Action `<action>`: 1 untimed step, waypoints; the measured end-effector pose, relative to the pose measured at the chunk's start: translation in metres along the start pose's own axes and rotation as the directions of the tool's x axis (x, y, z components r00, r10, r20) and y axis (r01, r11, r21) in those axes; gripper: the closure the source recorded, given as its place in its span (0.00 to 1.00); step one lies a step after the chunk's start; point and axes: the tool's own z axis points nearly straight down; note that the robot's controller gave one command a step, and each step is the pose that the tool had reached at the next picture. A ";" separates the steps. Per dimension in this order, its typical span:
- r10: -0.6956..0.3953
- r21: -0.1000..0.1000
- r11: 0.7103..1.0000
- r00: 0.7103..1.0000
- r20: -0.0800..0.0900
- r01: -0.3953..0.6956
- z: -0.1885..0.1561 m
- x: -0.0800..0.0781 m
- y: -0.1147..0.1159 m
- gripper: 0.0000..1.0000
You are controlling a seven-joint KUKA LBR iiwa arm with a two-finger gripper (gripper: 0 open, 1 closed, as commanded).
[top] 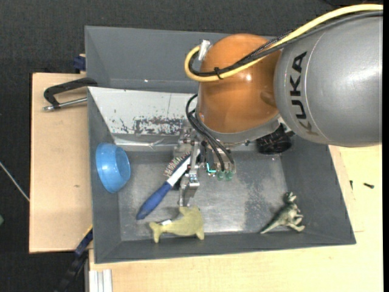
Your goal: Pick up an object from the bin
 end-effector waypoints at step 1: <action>-0.031 -0.003 1.000 0.999 0.011 0.031 0.159 -0.037 -0.018 0.00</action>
Offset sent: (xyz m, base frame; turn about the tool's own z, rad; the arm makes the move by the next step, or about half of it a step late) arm 0.0351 -0.0204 -0.1581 -0.0282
